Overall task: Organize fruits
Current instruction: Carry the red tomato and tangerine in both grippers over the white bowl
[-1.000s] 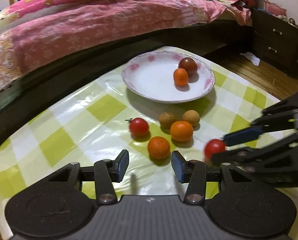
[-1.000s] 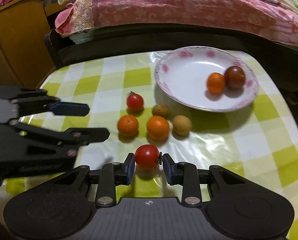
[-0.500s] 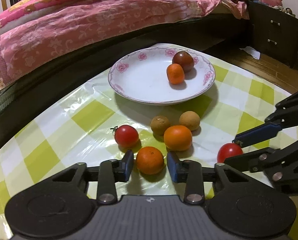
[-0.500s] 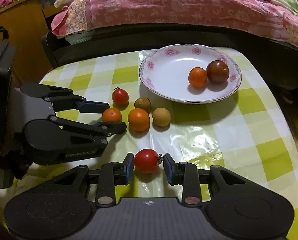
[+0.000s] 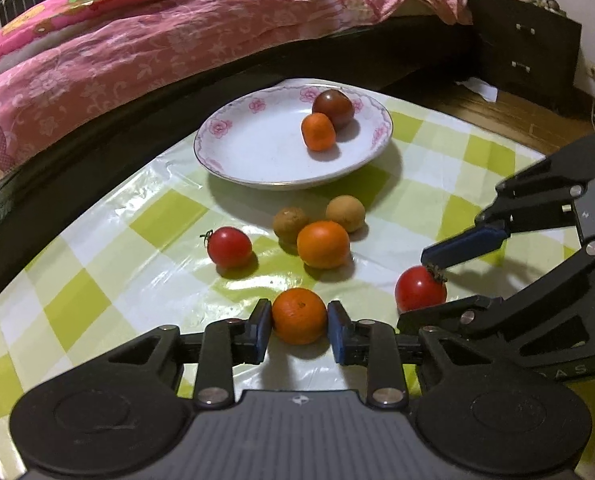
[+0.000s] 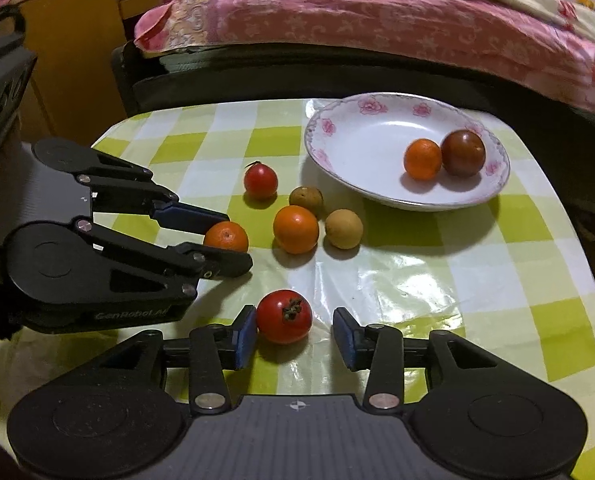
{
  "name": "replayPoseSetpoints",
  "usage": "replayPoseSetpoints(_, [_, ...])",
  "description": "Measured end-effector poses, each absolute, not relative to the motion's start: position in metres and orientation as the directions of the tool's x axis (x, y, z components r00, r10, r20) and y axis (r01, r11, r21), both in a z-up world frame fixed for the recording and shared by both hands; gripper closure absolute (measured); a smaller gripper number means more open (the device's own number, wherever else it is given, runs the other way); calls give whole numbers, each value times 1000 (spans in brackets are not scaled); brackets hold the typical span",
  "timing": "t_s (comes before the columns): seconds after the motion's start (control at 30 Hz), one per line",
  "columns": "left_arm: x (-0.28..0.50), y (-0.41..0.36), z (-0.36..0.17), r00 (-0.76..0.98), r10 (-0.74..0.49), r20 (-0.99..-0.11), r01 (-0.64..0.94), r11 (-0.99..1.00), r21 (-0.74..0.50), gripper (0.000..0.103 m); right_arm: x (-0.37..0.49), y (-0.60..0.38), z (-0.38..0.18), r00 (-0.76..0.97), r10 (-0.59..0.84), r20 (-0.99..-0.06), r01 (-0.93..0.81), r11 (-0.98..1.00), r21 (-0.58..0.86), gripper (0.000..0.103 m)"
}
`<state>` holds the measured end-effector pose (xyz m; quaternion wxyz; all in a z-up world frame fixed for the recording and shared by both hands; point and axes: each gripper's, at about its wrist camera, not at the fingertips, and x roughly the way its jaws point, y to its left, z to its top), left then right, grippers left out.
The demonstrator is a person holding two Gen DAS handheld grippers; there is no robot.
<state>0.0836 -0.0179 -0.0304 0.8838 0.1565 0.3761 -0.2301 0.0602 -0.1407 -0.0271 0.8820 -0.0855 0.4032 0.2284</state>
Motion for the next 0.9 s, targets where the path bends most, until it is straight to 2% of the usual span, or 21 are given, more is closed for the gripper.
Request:
replayPoseSetpoints(0.1, [83, -17, -31, 614, -288, -735, 526, 843, 109, 62, 55, -135, -29, 588, 320, -743, -496, 868, -18, 65])
replayPoseSetpoints(0.3, [80, -19, -31, 627, -281, -727, 533, 835, 136, 61, 52, -129, -28, 595, 323, -736, -521, 852, -47, 77])
replayPoseSetpoints(0.53, [86, -15, -31, 608, -290, -739, 513, 854, 87, 60, 55, -130, -30, 576, 326, -750, -513, 858, -20, 77])
replayPoseSetpoints(0.67, [88, -14, -30, 592, -300, -748, 497, 866, 47, 66, 55, -131, -30, 574, 329, -750, -509, 861, -12, 77])
replayPoseSetpoints(0.9, [94, -14, -26, 564, -331, -756, 486, 874, -20, 67, 64, -136, -27, 549, 343, -763, -473, 879, 54, 78])
